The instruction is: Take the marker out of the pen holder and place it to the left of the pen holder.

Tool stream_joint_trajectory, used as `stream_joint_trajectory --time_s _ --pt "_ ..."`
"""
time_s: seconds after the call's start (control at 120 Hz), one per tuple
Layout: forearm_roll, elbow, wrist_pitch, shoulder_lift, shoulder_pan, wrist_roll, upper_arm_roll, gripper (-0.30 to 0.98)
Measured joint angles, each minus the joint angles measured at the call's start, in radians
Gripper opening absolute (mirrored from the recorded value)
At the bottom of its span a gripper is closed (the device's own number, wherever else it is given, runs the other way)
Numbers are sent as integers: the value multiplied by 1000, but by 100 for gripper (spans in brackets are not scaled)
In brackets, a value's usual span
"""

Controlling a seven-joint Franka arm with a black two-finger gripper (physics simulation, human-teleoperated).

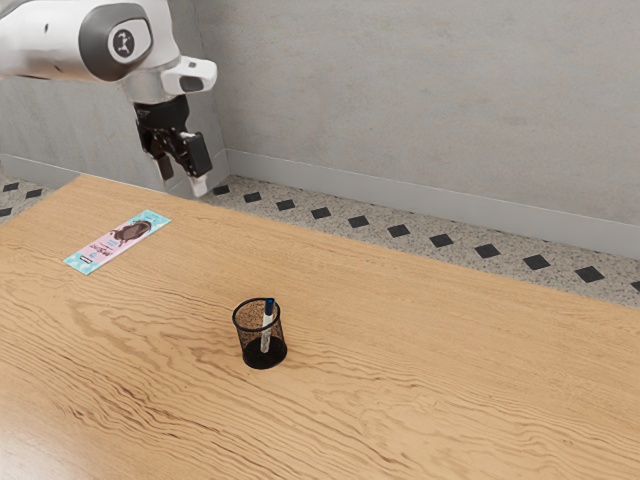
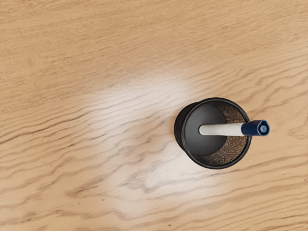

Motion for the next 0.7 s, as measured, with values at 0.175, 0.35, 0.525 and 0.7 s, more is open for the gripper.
stream_joint_trajectory --time_s 0.175,0.35,0.525,0.7 --pt "3 16 -1 6 2 1 -6 69" --pt "60 26 4 121 6 20 -145 69" --pt "109 -1 5 178 -3 65 -204 69" --pt "159 -92 50 189 -7 110 -247 69"
